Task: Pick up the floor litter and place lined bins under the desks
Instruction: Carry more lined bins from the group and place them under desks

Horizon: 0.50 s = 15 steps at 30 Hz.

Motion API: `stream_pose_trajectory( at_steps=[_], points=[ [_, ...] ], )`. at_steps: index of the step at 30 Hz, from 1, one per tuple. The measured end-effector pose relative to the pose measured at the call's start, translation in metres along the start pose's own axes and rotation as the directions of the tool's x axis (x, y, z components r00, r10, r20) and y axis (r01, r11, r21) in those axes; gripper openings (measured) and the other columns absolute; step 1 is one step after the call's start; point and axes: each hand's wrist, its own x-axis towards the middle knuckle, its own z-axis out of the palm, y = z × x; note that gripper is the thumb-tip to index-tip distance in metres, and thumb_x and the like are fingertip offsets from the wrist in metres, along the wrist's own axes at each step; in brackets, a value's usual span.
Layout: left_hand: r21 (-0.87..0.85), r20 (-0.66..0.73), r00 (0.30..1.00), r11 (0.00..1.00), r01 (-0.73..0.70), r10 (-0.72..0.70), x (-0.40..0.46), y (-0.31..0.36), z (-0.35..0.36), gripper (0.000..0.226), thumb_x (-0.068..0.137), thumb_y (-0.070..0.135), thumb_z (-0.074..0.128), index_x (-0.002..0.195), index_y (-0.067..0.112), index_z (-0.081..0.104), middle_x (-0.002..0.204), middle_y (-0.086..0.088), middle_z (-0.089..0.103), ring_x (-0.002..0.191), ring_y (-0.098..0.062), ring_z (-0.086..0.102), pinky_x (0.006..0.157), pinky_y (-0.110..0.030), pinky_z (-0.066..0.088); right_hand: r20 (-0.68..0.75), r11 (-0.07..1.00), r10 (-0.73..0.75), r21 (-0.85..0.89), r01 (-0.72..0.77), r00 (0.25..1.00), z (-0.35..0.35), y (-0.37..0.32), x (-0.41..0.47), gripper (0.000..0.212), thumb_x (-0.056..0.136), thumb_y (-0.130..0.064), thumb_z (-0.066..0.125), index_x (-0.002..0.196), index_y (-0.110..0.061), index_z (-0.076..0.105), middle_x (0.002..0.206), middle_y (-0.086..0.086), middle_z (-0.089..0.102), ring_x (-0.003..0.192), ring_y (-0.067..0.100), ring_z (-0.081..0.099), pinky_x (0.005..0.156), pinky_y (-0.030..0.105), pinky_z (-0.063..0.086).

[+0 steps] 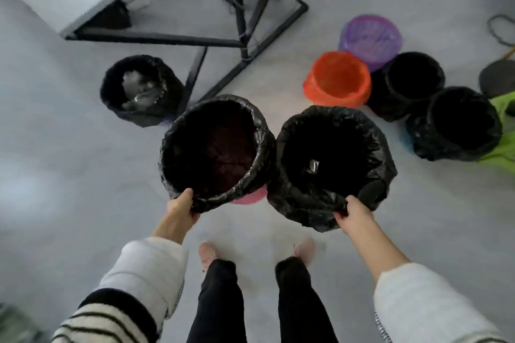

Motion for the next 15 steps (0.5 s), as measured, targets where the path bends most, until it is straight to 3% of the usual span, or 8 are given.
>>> stream_pose_trajectory(
  at_steps=[4, 5, 8, 11, 13, 15],
  points=[
    [-0.028, 0.059, 0.997, 0.999, 0.044, -0.043, 0.031, 0.03, -0.12, 0.018, 0.096, 0.021, 0.041, 0.079, 0.013, 0.044, 0.075, -0.002, 0.043, 0.057, -0.011, 0.039, 0.046, -0.02, 0.036, 0.056, 0.981, -0.06, -0.183, 0.07, 0.997, 0.072, 0.064, -0.061, 0.044, 0.092, -0.007, 0.051, 0.135, -0.007, 0.04, 0.131, 0.014, 0.045, 0.116, 0.028, 0.048, 0.075, 0.032, 0.05],
    [-0.052, 0.07, 0.996, 0.997, 0.063, -0.059, 0.041, 0.04, -0.15, 0.024, 0.096, 0.019, 0.038, 0.072, 0.015, 0.04, 0.07, 0.0, 0.044, 0.055, -0.01, 0.04, 0.047, -0.019, 0.035, 0.084, 0.975, -0.079, -0.201, 0.094, 0.993, 0.09, 0.081, -0.074, 0.04, 0.092, -0.007, 0.051, 0.131, -0.007, 0.043, 0.133, 0.015, 0.045, 0.113, 0.027, 0.049, 0.076, 0.03, 0.05],
    [-0.109, 0.09, 0.986, 0.982, 0.153, -0.143, 0.071, 0.064, -0.257, 0.019, 0.09, 0.01, 0.031, 0.073, 0.015, 0.036, 0.042, 0.001, 0.044, 0.033, -0.01, 0.042, 0.029, -0.008, 0.025, 0.212, 0.935, -0.083, -0.322, 0.15, 0.974, 0.158, 0.149, -0.122, 0.025, 0.092, -0.005, 0.05, 0.117, -0.007, 0.046, 0.131, 0.02, 0.048, 0.097, 0.023, 0.057, 0.068, 0.017, 0.049],
    [-0.239, 0.063, 0.985, 0.956, 0.169, -0.159, 0.099, 0.077, -0.328, 0.027, 0.091, 0.006, 0.03, 0.066, 0.015, 0.033, 0.024, 0.002, 0.034, 0.016, -0.008, 0.033, 0.024, -0.006, 0.02, 0.246, 0.905, -0.049, -0.399, 0.148, 0.968, 0.216, 0.194, -0.141, 0.045, 0.087, -0.008, 0.056, 0.131, -0.01, 0.046, 0.132, 0.013, 0.052, 0.111, 0.03, 0.056, 0.048, 0.03, 0.056],
    [-0.312, 0.039, 0.988, 0.937, 0.156, -0.151, 0.113, 0.089, -0.367, 0.031, 0.093, 0.005, 0.032, 0.064, 0.014, 0.032, 0.021, 0.003, 0.033, 0.014, -0.007, 0.032, 0.021, -0.009, 0.023, 0.298, 0.877, -0.019, -0.453, 0.159, 0.954, 0.26, 0.223, -0.153, 0.047, 0.087, -0.011, 0.057, 0.132, -0.013, 0.047, 0.131, 0.012, 0.054, 0.105, 0.029, 0.057, 0.035, 0.037, 0.053],
    [-0.388, -0.035, 0.986, 0.911, 0.138, -0.164, 0.133, 0.1, -0.411, 0.032, 0.095, 0.009, 0.039, 0.064, 0.014, 0.034, 0.021, 0.002, 0.035, 0.013, -0.006, 0.032, 0.022, -0.008, 0.025, 0.333, 0.832, -0.009, -0.521, 0.192, 0.943, 0.308, 0.258, -0.176, 0.046, 0.087, -0.01, 0.056, 0.132, -0.012, 0.048, 0.129, 0.011, 0.056, 0.104, 0.028, 0.058, 0.041, 0.034, 0.055]
  ],
)
